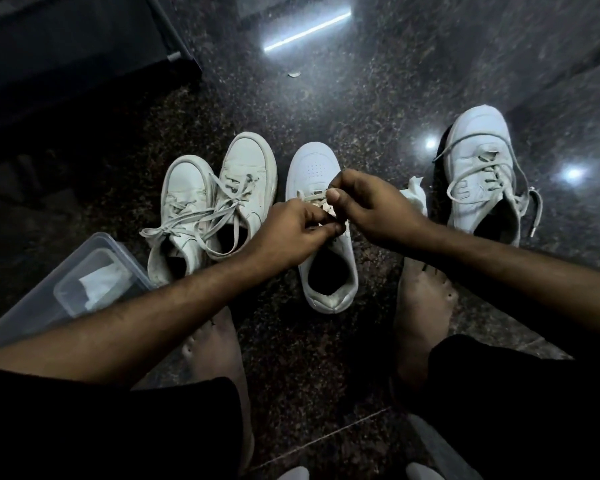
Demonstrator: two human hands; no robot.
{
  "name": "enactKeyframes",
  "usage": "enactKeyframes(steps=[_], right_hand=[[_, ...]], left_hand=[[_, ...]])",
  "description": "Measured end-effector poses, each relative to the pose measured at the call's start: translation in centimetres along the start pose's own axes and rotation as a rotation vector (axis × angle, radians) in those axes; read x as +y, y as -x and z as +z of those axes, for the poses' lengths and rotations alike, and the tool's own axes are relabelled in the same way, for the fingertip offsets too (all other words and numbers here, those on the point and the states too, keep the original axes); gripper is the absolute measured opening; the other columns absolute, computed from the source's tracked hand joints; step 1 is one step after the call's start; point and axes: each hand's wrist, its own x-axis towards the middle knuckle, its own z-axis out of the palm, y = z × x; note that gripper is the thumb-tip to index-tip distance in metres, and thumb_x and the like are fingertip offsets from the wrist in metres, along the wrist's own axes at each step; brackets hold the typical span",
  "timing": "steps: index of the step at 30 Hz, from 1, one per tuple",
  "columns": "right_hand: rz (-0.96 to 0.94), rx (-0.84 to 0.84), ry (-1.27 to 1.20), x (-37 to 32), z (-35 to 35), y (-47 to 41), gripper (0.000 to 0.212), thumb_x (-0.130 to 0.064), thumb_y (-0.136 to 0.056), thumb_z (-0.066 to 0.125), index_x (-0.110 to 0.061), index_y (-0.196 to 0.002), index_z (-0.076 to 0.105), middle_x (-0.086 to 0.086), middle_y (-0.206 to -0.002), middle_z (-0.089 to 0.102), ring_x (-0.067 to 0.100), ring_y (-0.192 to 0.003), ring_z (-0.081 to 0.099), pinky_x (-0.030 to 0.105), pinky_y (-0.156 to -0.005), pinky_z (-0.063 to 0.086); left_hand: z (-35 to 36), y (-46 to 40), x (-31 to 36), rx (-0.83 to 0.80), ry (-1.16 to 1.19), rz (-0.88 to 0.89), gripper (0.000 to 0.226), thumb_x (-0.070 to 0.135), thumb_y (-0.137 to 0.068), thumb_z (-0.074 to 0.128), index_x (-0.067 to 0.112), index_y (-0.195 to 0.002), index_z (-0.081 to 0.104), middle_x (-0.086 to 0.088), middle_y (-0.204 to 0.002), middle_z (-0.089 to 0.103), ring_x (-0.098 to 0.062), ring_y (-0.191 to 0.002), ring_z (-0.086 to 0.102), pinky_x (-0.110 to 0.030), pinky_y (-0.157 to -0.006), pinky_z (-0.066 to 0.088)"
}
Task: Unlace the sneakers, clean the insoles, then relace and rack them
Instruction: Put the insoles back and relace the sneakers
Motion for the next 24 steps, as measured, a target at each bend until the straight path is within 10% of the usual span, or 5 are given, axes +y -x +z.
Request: enactKeyframes(steps=[7, 13, 24], right_hand=[[-0.085, -0.02, -0.003, -1.6, 0.1, -0.5, 0.007, -0.029, -0.095, 0.06, -0.025, -0.097, 0.065, -0.008, -0.089, 0.072, 0.009, -0.086, 0.069, 0.046, -0.082, 0.055], [-0.156, -0.163, 0.28, -0.8, 0.5, 0.7, 0.062, -0.026, -0.093, 0.067, -0.018, -0.145, 0.034, -0.006, -0.113, 0.065, 0.005, -0.082, 0.067, 0.024, -0.075, 0.053], [-0.371, -0.062, 0.806, -1.1, -0.1, 0.3, 0.011, -0.027, -0.092, 0.06, -0.018, -0.092, 0.065, -0.001, -0.083, 0.062, 0.026, -0.073, 0.061, 0.042, -0.055, 0.05]], left_hand=[[-0.1, 0.4, 0.9, 0.081, 0.342, -0.256, 0.025, 0.016, -0.088, 0.068, 0.005, -0.065, 0.072, 0.004, -0.042, 0.046, -0.004, -0.042, 0.038, -0.025, -0.049, 0.034], [-0.6, 0.7, 1.3, -0.081, 0.599, -0.582, 0.027, 0.028, -0.095, 0.057, 0.017, -0.07, 0.057, 0.008, -0.047, 0.026, -0.008, -0.041, 0.015, -0.022, -0.041, 0.012], [-1.5, 0.0, 2.0, -0.085, 0.6, -0.561, 0.033, 0.024, -0.093, 0.043, 0.006, -0.078, 0.066, -0.002, -0.054, 0.044, -0.012, -0.041, 0.023, -0.02, -0.043, 0.017]])
